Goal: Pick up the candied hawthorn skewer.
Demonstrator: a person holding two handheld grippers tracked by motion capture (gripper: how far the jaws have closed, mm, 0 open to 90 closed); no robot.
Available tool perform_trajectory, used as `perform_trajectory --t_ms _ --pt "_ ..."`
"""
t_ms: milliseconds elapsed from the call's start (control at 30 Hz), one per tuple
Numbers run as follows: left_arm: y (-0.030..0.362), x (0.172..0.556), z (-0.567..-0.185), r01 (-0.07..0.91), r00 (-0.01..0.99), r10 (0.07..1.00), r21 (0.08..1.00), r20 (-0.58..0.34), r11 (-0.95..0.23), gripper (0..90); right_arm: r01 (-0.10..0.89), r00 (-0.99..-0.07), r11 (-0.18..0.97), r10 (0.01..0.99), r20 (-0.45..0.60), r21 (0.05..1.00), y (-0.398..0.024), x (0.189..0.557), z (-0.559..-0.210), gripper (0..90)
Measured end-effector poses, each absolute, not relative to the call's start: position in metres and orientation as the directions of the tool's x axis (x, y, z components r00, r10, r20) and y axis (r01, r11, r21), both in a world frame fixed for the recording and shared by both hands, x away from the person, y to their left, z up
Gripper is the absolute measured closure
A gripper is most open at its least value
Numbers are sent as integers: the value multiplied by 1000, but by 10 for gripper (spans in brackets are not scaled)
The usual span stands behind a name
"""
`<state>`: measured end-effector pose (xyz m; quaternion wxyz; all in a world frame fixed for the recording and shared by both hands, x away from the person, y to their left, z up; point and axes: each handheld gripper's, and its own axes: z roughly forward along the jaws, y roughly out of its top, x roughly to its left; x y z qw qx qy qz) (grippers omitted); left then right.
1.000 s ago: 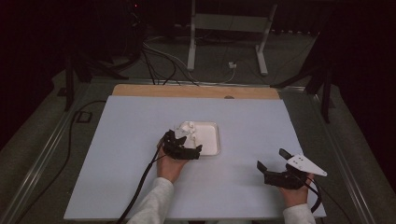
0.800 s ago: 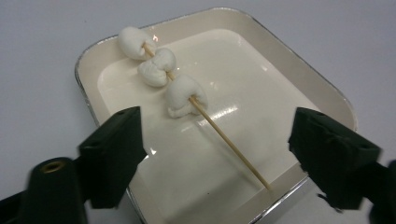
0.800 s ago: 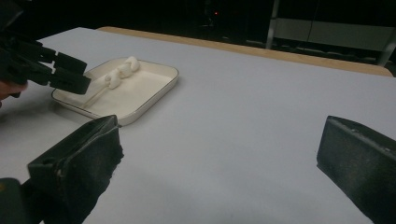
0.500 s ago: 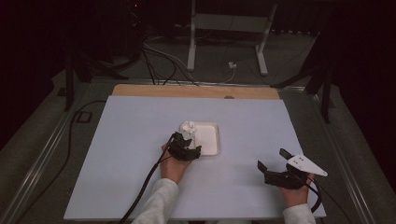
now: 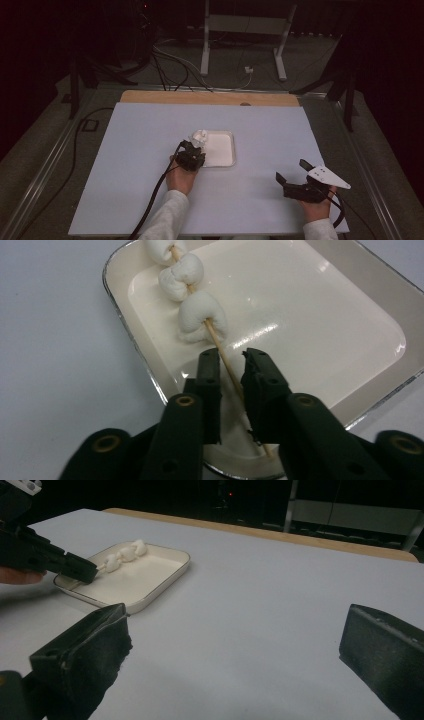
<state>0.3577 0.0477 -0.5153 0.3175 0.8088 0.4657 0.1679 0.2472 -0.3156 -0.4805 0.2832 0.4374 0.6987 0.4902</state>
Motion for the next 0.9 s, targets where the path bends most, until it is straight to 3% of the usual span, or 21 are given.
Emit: perform_trajectory --t_ms 200,900 --pt "50 358 -513 669 503 864 648 -34 -364 897 334 -458 138 888 33 932 -315 247 -481 0" --pt "58 351 -502 648 547 832 674 -88 -354 900 338 -460 142 887 32 930 -316 248 -481 0"
